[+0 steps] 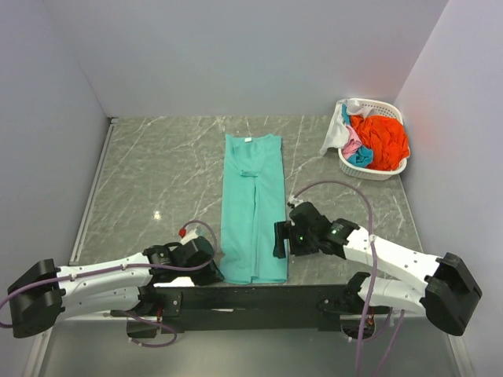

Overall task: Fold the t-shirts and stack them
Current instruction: Fold the tshirt

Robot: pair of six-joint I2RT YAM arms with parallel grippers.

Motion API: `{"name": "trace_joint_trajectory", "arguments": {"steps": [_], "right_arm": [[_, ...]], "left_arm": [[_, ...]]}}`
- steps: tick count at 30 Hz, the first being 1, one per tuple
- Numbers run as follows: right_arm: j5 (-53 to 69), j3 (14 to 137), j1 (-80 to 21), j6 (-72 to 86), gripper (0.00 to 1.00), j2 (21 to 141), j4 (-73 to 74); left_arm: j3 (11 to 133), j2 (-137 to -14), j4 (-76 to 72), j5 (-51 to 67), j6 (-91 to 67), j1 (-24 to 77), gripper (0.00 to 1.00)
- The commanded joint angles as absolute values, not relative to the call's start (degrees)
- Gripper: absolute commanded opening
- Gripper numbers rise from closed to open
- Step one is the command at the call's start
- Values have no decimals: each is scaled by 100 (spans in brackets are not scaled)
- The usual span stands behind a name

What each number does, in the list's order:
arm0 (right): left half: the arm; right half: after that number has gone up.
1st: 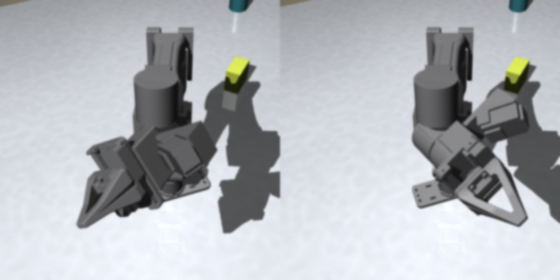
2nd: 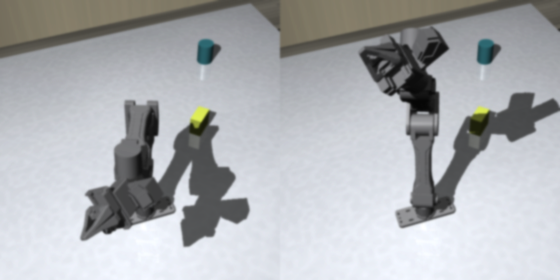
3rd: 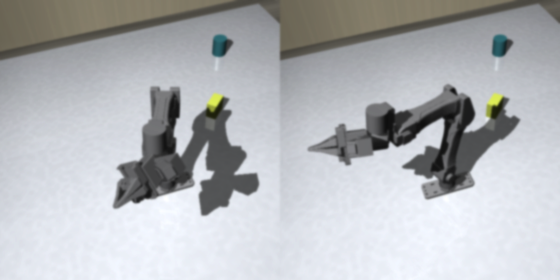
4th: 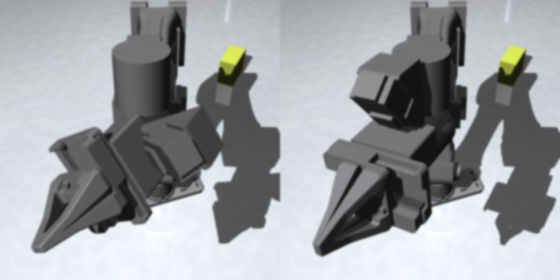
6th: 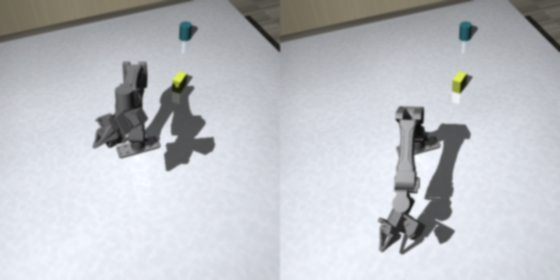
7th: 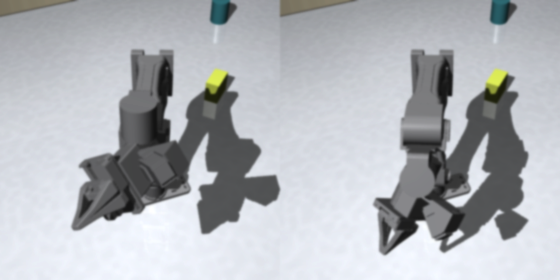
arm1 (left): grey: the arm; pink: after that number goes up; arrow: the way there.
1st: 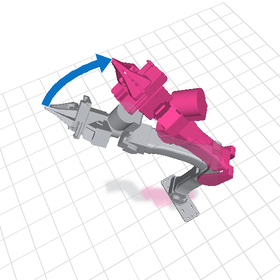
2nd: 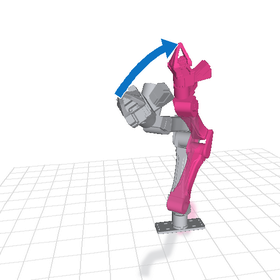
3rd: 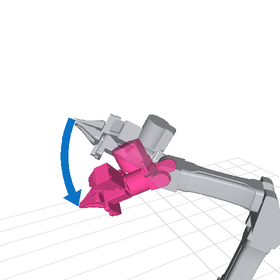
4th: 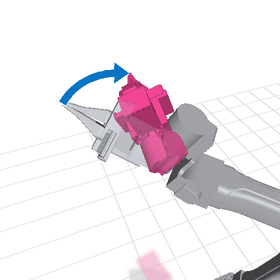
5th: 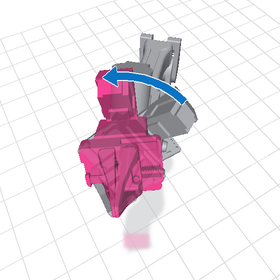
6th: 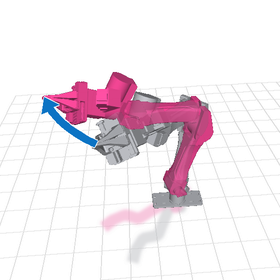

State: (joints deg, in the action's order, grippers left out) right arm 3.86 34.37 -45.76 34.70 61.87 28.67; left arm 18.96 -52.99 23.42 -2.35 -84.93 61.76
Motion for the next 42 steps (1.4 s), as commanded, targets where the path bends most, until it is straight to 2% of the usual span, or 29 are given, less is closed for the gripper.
{"name": "trace_joint_trajectory", "arguments": {"steps": [1,4,6,17,20,26,27,30,37,39,42], "right_arm": [[509,3182,-4903,3674,89,5986,3032],[597,3042,-5184,3779,88,6003,2988],[738,2997,-5352,3884,86,6064,2909],[211,2944,-6257,4877,75,6600,2865],[53,3023,-6381,4974,60,6741,2961],[-246,3190,-6539,5036,45,6891,3173],[-237,3199,-6539,5045,34,6899,3155],[-281,3252,-6574,5027,19,6899,3129],[-808,3515,-6583,4878,9,6873,3348],[-914,3629,-6574,4860,1,6847,3428],[-1037,3726,-6574,4711,0,6768,3323]], "left_arm": [[1828,-5343,2101,-325,-8499,6196,21],[1916,-5484,2065,-343,-8438,6205,12],[1986,-5537,2188,-352,-8446,6205,1],[1661,-5133,2004,-62,-8780,6231,1],[1652,-5098,2100,-53,-8894,6249,1],[1687,-5001,2092,-53,-8974,6372,1],[1714,-5027,2100,-53,-9000,6389,1],[1766,-5062,2083,-53,-8983,6469,1],[2082,-5063,2311,-307,-8798,6469,1],[2284,-5062,2521,-447,-8719,6469,1],[2609,-5106,2794,-799,-8605,6469,1]]}}
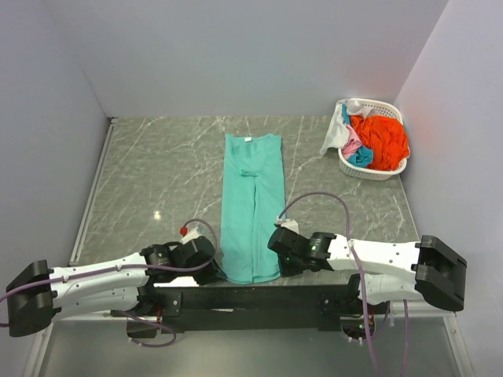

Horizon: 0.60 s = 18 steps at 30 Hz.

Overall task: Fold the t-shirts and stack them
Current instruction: Fold the tshirt

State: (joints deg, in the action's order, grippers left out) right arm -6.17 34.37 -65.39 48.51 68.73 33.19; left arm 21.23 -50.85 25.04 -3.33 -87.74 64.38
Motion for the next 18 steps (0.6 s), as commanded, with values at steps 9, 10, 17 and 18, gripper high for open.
{"name": "trace_joint_trajectory", "arguments": {"steps": [9,10,17,18], "right_arm": [[-1785,4420,-6329,4167,0,6979,3358],[-1749,4430,-6259,4027,0,6970,3305],[-1424,4693,-5617,3665,0,6978,2954],[-1372,4754,-5460,3639,0,6996,2936]], "left_arm": [[3541,-5703,2988,-1643,-8007,6179,1],[3603,-5748,2962,-1661,-7946,6118,1],[3937,-5994,2084,-1442,-7156,5293,1],[3964,-6072,1961,-1398,-7059,5213,1]]}}
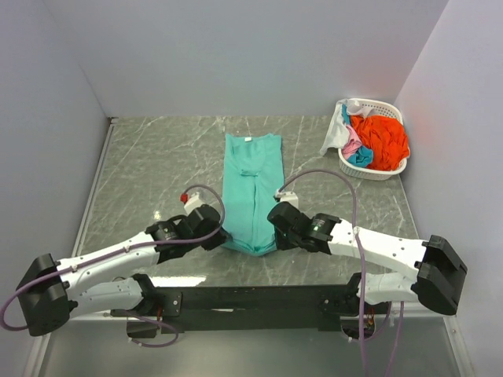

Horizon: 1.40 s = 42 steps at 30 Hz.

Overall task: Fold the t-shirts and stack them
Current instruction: Fold the tshirt

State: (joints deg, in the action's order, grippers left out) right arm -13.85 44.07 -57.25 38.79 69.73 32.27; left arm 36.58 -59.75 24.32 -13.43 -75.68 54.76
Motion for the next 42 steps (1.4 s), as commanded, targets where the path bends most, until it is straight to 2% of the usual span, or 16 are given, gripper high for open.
{"name": "trace_joint_trajectory", "arguments": {"steps": [1,8,28,42], "right_arm": [[-1310,4790,-5388,3578,0,7005,2909],[-1108,5106,-5028,3340,0,7224,2681],[-800,6424,-4017,2804,0,8366,2883],[-729,7049,-3542,2567,0,9105,2971]], "left_arm": [[4016,-6117,1943,-1354,-6979,5134,1],[4587,-6591,1837,-1038,-6171,4387,1],[5844,-8015,1495,-247,-5055,3191,1],[6477,-9096,1432,413,-4684,2769,1]]}}
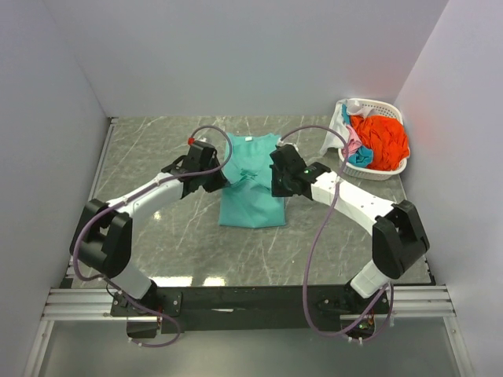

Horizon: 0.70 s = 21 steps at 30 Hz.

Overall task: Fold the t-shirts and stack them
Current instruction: Fold the tshirt

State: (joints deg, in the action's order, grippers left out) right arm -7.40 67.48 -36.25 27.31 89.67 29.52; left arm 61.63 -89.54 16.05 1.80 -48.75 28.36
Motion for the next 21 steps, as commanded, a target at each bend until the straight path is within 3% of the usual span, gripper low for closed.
{"name": "trace_joint_trajectory", "arguments": {"steps": [1,21], "right_arm": [[-738,7058,-3525,2558,0,9184,2971],[-168,7532,-2971,2241,0,10142,2646]], "left_arm": [[6521,-9149,1459,422,-4676,2742,1],[6838,-10046,1283,747,-4491,2452,1]]}}
